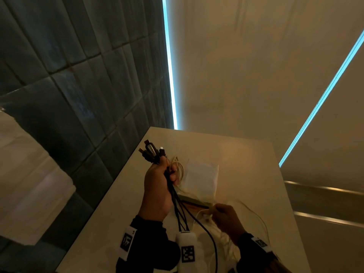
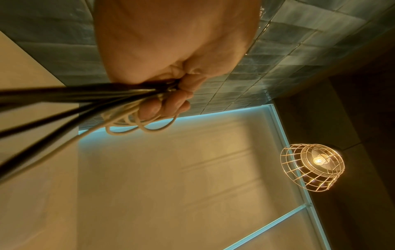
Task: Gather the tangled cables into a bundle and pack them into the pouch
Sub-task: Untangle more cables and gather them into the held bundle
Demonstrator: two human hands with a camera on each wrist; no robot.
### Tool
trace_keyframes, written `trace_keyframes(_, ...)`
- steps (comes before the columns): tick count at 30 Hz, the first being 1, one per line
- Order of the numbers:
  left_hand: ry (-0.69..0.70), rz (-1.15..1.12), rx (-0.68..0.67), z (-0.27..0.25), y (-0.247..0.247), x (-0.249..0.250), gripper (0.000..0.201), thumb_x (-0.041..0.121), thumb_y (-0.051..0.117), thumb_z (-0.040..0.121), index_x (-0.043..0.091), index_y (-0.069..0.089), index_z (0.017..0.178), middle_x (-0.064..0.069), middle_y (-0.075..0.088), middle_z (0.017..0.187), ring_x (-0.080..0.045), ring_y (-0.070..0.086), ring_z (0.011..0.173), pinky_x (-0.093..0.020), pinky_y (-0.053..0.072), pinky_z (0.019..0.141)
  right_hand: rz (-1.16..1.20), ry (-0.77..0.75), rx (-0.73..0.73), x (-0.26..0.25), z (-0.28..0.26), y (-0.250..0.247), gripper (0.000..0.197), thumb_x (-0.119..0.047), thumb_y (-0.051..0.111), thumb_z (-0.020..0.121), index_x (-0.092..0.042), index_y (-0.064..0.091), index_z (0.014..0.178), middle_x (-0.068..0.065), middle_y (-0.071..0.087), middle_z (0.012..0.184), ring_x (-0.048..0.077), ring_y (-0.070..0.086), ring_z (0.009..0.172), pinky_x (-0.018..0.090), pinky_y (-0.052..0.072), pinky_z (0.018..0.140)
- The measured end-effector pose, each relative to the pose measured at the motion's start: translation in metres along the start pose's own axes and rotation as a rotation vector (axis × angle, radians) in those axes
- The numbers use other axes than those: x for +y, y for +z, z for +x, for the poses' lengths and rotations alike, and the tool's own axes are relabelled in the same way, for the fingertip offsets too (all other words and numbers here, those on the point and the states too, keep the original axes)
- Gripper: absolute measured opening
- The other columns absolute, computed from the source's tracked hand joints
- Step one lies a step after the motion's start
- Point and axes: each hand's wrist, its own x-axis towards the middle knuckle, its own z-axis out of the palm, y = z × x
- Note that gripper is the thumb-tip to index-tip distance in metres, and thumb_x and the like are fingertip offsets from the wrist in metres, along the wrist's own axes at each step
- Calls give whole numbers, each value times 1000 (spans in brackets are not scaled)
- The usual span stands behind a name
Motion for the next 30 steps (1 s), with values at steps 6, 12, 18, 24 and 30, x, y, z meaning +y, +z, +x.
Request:
trace_keyframes(6, -70, -7, 45, -3, 10, -4, 26, 22, 38, 103, 14, 49, 81, -3, 56, 65, -13, 49, 54, -24, 38, 53, 309, -311, 48, -117, -13, -18, 17, -10, 65, 88, 6, 65, 82, 9, 53, 58, 13, 38, 46, 21, 29, 42)
trace_keyframes(12, -59, -15, 6, -9, 20, -5, 31, 20, 37, 103, 6, 56, 84, -6, 64, 62, -21, 53, 63, -34, 42, 66, 202, -577, -226, -168, -45, -12, 14, -5, 66, 87, 7, 67, 79, 10, 54, 57, 15, 44, 50, 21, 36, 49)
trace_keyframes(18, -41, -20, -81, -11, 19, -5, 26, 21, 35, 102, 15, 47, 79, 0, 51, 63, -12, 45, 53, -27, 31, 53, 235, -392, -311, -131, -49, -12, 20, -7, 59, 91, 7, 66, 79, -8, 53, 52, 6, 46, 47, 17, 40, 52)
trace_keyframes(24, -24, -40, -67, -2, 10, -2, 26, 22, 36, 102, 18, 44, 78, 3, 46, 61, -10, 38, 52, -27, 27, 54, -23, -254, -126, -63, -57, -50, 29, -21, 57, 94, -12, 68, 69, -7, 49, 50, 7, 39, 47, 21, 32, 47)
trace_keyframes(30, -9, -35, -110, 0, 17, -4, 25, 23, 36, 102, 20, 42, 78, 5, 44, 60, -9, 37, 51, -26, 26, 55, 102, -118, 20, -21, -69, -79, 34, -22, 53, 96, -3, 64, 71, -1, 32, 47, 12, 26, 41, 22, 20, 43)
